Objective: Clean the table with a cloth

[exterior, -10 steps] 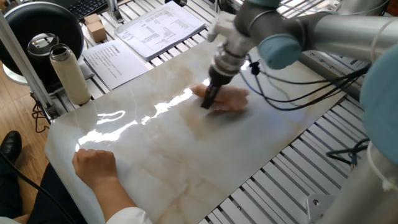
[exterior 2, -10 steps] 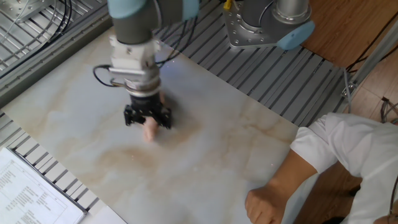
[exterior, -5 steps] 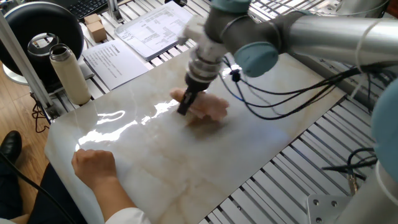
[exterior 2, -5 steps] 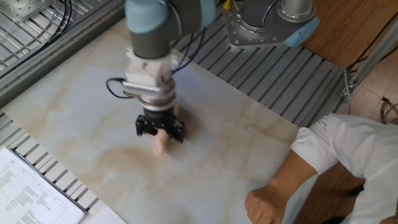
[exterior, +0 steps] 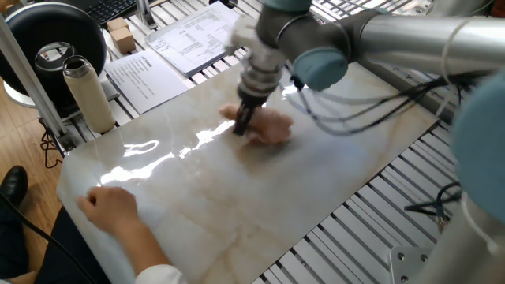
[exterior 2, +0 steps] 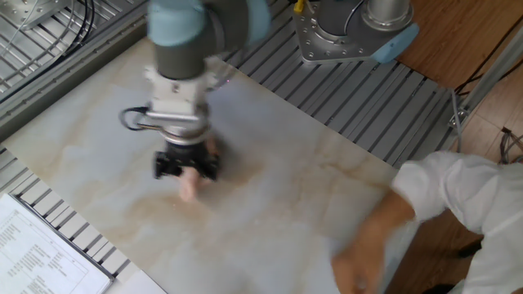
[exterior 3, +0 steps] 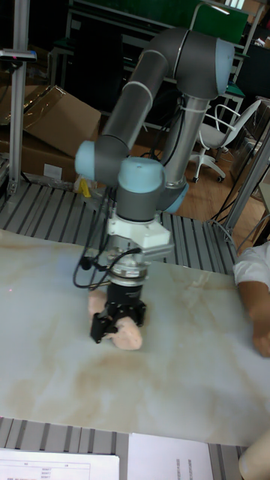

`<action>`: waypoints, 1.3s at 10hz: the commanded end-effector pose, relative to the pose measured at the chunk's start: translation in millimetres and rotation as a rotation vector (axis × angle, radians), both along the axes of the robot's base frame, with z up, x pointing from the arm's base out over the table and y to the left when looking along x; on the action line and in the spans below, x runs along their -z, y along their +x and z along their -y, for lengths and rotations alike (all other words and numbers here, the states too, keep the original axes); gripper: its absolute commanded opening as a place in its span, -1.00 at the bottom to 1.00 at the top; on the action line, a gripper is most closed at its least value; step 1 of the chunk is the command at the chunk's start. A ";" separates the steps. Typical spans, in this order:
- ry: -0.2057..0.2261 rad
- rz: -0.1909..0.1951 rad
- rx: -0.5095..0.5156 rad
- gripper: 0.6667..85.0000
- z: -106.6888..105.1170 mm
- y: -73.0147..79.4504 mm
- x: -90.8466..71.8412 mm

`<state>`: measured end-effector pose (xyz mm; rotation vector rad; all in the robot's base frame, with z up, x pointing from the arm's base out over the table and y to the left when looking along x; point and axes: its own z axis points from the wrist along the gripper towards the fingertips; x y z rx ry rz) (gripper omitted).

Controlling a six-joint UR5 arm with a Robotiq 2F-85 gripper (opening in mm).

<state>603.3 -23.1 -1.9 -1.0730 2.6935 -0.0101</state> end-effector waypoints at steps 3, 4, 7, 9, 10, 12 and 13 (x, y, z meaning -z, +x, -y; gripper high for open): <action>0.093 -0.014 -0.050 -0.98 46.0 -40.1 12.0; 0.099 0.005 -0.019 -0.98 39.4 -44.4 16.7; 0.094 0.035 0.054 -0.98 15.7 -58.2 12.6; 0.086 0.038 0.112 -0.98 -5.7 -64.9 11.9; 0.088 0.042 0.134 -0.98 -16.9 -64.6 12.8; 0.094 0.046 0.160 -0.98 -37.7 -59.6 14.2; 0.078 0.046 0.149 -0.98 -39.6 -52.0 11.0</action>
